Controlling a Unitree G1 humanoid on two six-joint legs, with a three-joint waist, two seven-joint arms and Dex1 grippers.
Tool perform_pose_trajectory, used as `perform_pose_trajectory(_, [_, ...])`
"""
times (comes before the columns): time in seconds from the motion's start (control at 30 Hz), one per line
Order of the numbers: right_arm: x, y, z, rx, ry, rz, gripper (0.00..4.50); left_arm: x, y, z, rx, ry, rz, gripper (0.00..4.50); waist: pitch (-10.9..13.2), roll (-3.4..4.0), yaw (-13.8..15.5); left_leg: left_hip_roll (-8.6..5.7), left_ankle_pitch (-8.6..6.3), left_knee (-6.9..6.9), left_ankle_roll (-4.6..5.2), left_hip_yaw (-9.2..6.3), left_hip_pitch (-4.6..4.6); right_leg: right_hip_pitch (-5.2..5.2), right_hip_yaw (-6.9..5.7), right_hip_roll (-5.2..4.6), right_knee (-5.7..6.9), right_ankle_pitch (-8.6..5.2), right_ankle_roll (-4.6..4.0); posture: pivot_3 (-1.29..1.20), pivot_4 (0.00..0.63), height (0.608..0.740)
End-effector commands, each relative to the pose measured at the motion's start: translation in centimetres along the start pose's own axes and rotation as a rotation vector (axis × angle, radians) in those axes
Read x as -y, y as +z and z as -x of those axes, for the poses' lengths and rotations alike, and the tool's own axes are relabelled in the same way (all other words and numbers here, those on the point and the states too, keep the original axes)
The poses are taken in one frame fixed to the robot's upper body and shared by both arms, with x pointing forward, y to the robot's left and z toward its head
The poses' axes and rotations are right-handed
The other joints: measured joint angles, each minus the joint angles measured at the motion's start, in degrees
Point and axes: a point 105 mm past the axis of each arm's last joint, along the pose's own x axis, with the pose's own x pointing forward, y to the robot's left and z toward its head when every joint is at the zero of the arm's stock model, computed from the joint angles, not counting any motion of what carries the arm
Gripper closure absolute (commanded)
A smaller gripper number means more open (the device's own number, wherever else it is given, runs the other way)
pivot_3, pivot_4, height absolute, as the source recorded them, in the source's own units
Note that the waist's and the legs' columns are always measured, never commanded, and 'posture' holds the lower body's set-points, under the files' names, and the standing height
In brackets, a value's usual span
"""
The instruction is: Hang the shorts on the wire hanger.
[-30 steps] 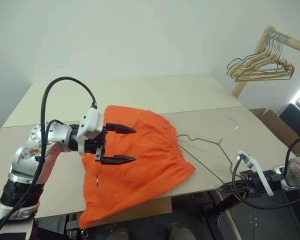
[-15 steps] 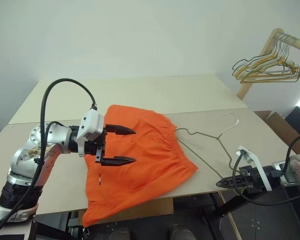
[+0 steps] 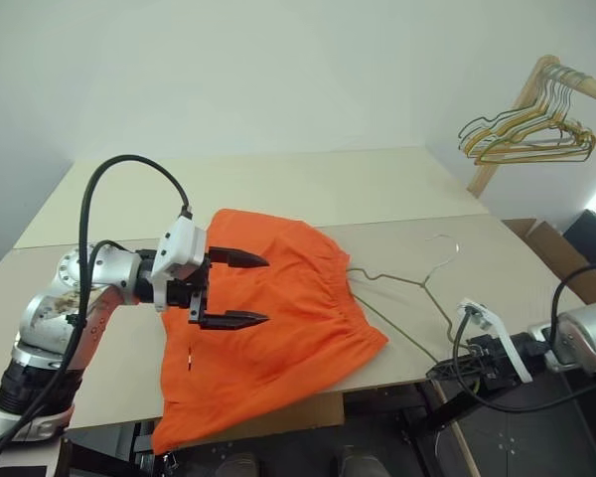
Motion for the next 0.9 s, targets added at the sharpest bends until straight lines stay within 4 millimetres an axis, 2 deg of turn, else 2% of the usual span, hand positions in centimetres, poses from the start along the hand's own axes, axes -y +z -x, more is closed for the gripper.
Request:
perform_pose_trajectory(0.03, [-1.4,0.1,0.4,-0.019,0.070,0.075,4.50,0.0,0.8,0.4,0.002,0.015,-0.052,0.02,0.00,0.00,0.14,0.00,0.00,0.00,0.00,0.00,-0.01,-0.01,0.00,-0.01,0.00,0.00,0.00,0.06,0.000,0.740])
perform_pose_trajectory(0.17, [-1.4,-0.1,-0.1,-0.051,0.090,0.080,4.50,0.0,0.8,0.4,-0.001,0.017,-0.054,0.02,0.00,-0.01,0.57,0.01,0.00,0.00,0.00,-0.01,0.00,-0.01,-0.02,0.00,0.00,0.00,0.00,0.06,0.000,0.740])
perform_pose_trajectory(0.3, [-0.4,1.7,-0.6,-0.008,0.065,0.065,4.50,0.0,0.9,0.3,-0.002,0.014,-0.055,0.02,0.00,-0.01,0.54,0.01,0.00,0.01,0.00,0.01,0.03,0.01,-0.02,0.00,0.00,0.01,-0.01,0.08,0.000,0.740])
perform_pose_trajectory(0.43, [-0.5,3.6,-1.0,0.057,0.109,0.018,4.50,0.3,1.0,0.5,-0.009,0.019,-0.054,0.02,0.00,0.00,0.87,0.00,0.00,0.00,0.00,0.00,0.00,-0.03,-0.02,0.01,0.00,0.01,-0.02,0.10,0.000,0.740])
perform_pose_trajectory(0.5, [-0.8,3.2,-1.3,0.044,0.149,0.012,4.50,0.5,0.9,0.7,-0.014,0.027,-0.052,0.02,0.00,0.00,1.33,0.00,0.00,-0.01,0.00,-0.03,-0.03,-0.03,-0.02,0.02,-0.02,0.01,-0.01,0.11,0.000,0.740])
perform_pose_trajectory(0.6, [-1.5,1.2,-1.8,-0.055,0.199,0.022,4.50,0.7,0.8,0.9,-0.022,0.038,-0.047,0.02,0.00,0.00,2.59,0.00,-0.01,0.00,0.01,-0.09,-0.19,-0.13,-0.10,0.00,-0.05,0.00,0.00,0.14,0.000,0.740])
perform_pose_trajectory(0.67, [-1.5,0.9,-1.9,-0.081,0.212,0.015,4.50,0.8,0.8,1.1,-0.025,0.046,-0.045,0.02,0.00,0.00,3.12,0.01,-0.01,0.00,0.02,-0.13,-0.25,-0.14,-0.16,0.00,-0.08,-0.01,0.01,0.15,0.000,0.740])
perform_pose_trajectory(0.8, [-0.9,2.4,-2.4,-0.046,0.189,-0.015,4.50,0.9,0.8,1.2,-0.029,0.054,-0.045,0.02,0.00,0.00,3.50,0.00,-0.01,0.03,0.02,-0.10,-0.17,-0.07,-0.18,-0.02,-0.05,0.03,-0.04,0.16,0.000,0.740])
perform_pose_trajectory(0.9, [-0.6,4.5,-2.7,0.035,0.180,-0.059,4.50,0.9,0.9,1.3,-0.033,0.059,-0.049,0.02,0.00,0.00,3.49,0.01,0.00,0.03,0.00,-0.11,-0.09,-0.03,-0.18,0.03,-0.03,0.07,-0.08,0.16,0.000,0.740])
